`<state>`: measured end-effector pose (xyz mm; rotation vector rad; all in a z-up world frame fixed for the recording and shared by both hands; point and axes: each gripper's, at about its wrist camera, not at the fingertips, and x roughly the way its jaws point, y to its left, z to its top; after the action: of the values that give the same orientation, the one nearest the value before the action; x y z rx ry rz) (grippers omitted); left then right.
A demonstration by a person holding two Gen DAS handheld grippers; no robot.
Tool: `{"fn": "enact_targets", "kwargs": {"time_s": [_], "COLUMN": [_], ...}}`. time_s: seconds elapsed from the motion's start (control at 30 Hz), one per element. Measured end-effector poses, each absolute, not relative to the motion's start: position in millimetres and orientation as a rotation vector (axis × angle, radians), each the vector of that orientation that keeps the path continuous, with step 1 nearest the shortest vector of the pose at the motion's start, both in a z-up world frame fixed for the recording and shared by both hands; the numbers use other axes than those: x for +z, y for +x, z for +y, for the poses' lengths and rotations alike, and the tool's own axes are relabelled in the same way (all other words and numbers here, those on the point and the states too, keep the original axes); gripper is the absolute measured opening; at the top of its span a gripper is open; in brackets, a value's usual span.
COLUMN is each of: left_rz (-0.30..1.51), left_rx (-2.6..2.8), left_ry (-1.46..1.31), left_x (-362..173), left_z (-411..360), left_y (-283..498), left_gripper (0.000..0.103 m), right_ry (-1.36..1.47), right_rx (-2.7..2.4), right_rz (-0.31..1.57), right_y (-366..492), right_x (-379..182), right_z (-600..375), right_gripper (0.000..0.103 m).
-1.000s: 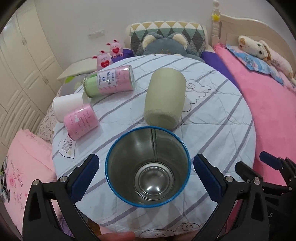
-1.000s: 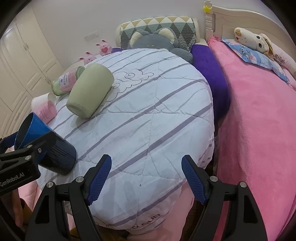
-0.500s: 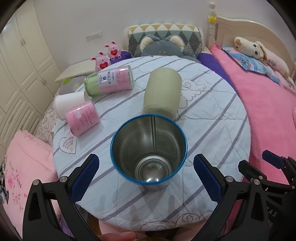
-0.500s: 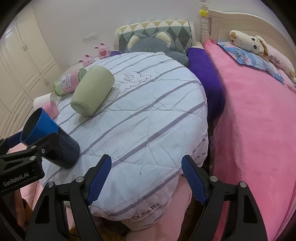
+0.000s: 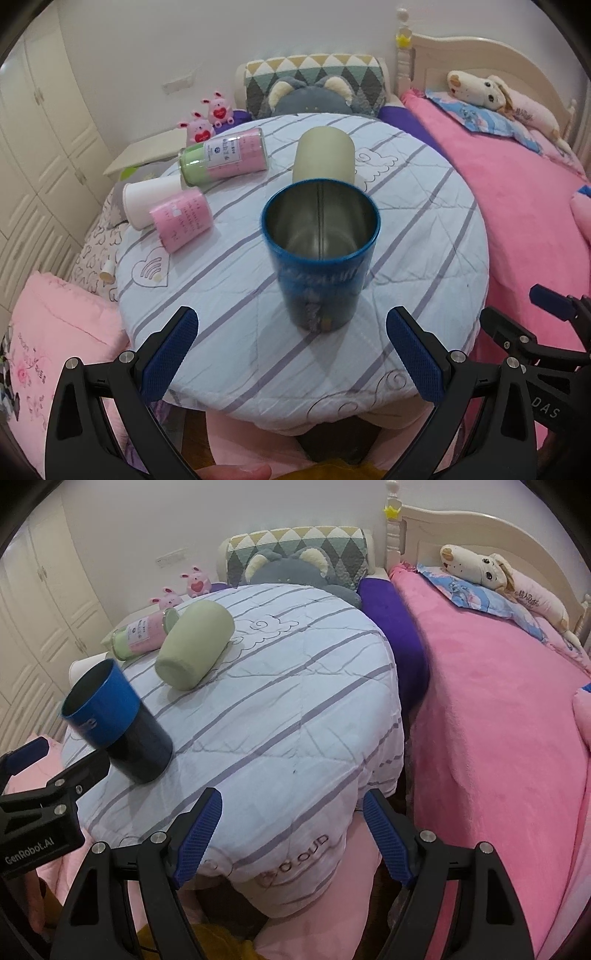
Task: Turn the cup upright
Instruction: 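Lower the upright blue can onto the quilt and open the left gripper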
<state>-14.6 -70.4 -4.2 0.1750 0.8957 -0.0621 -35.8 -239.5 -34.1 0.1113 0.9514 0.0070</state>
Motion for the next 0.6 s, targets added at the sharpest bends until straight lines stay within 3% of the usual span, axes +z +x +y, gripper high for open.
{"fn": "enact_targets", "kwargs": {"time_s": [0.6], "left_rz": [0.801], "left_rx": [-0.133], "left_ry": [0.127], "left_x": [-21], "left_z": [-33], "left_y": [-42], "left_gripper": [0.103], "right_ry": [0.060], "right_rx": [-0.106], "right_rz": [0.770], "right_y": [-76], "right_x": [-26], "right_z": [-197], "right_gripper": [0.080]}}
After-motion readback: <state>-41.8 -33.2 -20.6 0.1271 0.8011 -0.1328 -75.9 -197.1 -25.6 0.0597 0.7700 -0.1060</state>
